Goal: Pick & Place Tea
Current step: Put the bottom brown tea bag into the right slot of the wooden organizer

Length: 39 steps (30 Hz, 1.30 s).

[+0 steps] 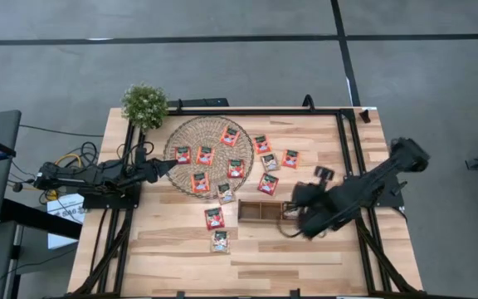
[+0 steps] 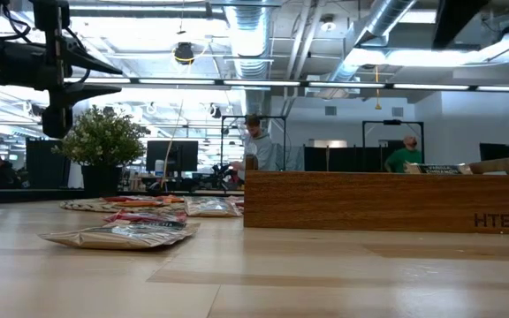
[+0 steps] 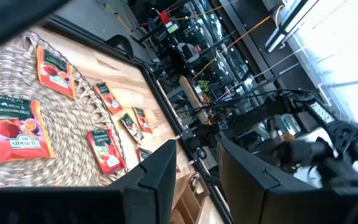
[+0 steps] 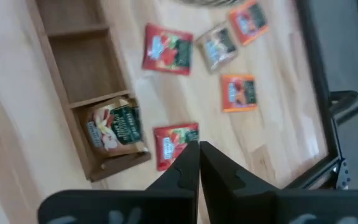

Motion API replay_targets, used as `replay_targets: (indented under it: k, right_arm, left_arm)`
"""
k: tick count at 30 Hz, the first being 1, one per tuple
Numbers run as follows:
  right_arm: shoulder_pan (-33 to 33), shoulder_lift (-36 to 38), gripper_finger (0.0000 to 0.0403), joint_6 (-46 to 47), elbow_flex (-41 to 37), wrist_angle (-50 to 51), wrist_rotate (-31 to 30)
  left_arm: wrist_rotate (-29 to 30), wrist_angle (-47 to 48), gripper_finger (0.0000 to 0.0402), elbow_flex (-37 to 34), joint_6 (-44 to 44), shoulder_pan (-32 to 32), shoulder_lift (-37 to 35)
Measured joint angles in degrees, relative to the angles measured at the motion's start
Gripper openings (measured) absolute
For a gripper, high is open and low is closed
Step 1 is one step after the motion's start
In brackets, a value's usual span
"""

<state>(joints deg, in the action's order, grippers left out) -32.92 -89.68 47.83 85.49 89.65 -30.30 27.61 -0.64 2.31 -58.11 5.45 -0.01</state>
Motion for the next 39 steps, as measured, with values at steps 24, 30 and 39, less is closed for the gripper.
replay_targets:
  k: [24,30,39]
  right_arm:
    - [-16.9,59.5,0.0001,-11.6,-54.9,-75.5,-5.8]
    - [-18.5,66.6,0.0001,-26.3,-65.2,-97.4,-5.7]
    - [-20.7,73.9,0.0,-40.2,-76.5,-117.3,-5.7]
  left_arm:
    - [0.6,-13.1,0.011,0.0,12.3,0.0,0.0]
    - [-2.1,-14.0,0.011,3.9,15.5,0.2,4.7]
    - [-8.9,6.5,0.011,25.1,15.0,2.2,30.3]
